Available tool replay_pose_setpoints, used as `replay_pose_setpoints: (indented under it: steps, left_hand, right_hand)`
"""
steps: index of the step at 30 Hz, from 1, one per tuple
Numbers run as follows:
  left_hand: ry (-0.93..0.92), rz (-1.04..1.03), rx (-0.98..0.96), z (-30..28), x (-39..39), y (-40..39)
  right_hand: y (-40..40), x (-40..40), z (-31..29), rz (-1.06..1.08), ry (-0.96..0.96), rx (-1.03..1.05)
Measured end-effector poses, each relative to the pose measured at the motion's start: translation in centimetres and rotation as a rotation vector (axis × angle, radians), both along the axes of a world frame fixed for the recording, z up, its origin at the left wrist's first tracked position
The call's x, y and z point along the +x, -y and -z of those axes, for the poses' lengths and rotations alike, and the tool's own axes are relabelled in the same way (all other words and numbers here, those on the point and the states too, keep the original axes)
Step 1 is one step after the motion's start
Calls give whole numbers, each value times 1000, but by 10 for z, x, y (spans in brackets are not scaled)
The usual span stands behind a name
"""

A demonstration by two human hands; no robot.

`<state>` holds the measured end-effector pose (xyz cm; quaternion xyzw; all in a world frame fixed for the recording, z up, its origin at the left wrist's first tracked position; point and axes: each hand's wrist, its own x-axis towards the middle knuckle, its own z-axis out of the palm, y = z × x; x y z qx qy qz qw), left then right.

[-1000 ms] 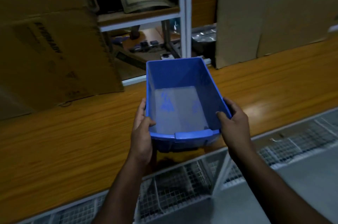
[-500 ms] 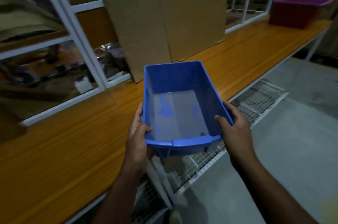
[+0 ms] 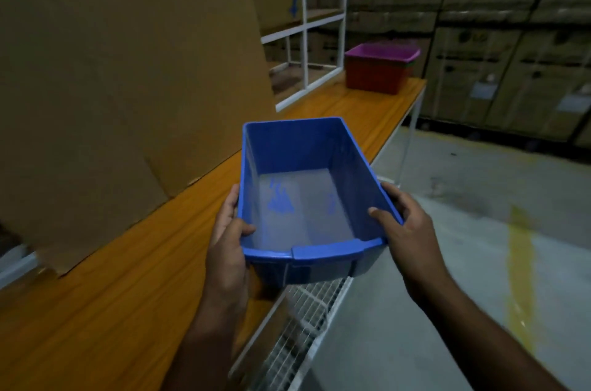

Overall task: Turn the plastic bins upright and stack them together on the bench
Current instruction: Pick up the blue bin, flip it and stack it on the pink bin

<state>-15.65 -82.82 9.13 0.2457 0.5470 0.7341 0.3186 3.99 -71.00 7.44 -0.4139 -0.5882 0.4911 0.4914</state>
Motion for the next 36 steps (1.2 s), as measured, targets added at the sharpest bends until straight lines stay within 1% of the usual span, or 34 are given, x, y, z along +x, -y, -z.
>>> replay_pose_setpoints:
  steps: [5,9,14,20,27,36]
  left_hand:
    - [-9,98,17,-7,2,-119]
    - [-50,168,6,-10,16,-204]
    - [-72,214,-13,-9,39,-311]
    - [-113,165,21,-15,77,-443]
    - [-98,71,57,-37,113,-581]
    - [-95,-40,130,-46,125,-734]
  right_hand:
    - [-98,11,-12,94,-15,17]
    - [-171,29,-10,159,-46,-20]
    - [-278,53,-6,209,-72,-19]
    - [-419,83,-6,150,-90,-6]
    - [-576,118,-37,12,-66,21]
    - [-750,114,-46,-65,-70,67]
